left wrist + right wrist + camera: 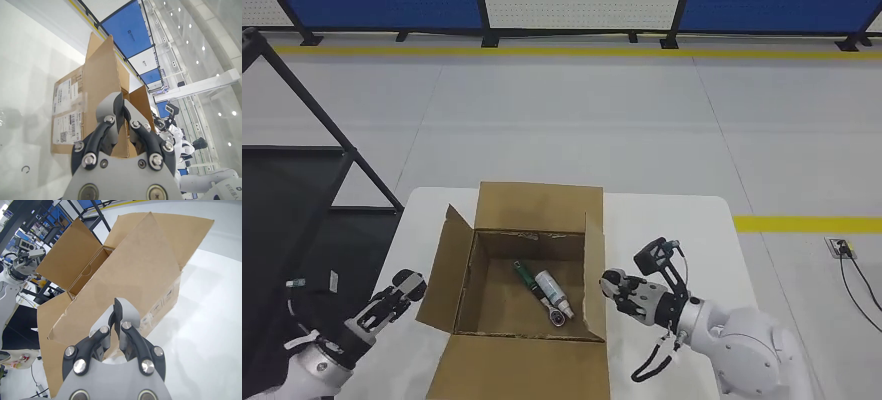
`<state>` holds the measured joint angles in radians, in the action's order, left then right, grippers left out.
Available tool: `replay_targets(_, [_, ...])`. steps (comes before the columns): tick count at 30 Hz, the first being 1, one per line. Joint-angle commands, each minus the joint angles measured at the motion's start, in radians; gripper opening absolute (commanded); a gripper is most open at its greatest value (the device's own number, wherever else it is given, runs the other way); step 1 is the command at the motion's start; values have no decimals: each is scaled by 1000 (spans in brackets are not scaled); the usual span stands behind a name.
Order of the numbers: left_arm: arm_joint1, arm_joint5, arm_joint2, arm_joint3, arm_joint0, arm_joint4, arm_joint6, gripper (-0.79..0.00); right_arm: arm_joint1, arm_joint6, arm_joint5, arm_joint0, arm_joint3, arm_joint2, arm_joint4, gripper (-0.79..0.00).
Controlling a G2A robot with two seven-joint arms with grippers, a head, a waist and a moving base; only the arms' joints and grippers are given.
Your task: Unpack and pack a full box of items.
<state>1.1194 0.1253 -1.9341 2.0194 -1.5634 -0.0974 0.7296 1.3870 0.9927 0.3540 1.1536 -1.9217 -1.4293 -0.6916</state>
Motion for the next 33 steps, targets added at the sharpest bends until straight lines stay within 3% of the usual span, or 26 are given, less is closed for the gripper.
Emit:
replay_targets(1, [-2, -3, 23, 5, 10, 8, 18, -785, -2, 5, 0, -20, 18, 23, 4, -785])
replay_targets(6, [-8, -23, 94, 3, 45, 31, 68, -785, -3, -1, 6, -66, 71, 86, 11, -785])
replay_targets(19, [-17, -155, 305, -119, 220, 118, 150, -785, -5, -20, -3, -177, 211, 215, -14, -785])
replay_targets(33, [-25, -210, 384, -204, 284, 175, 165, -785, -21, 7, -8, -186, 221, 257, -48, -785])
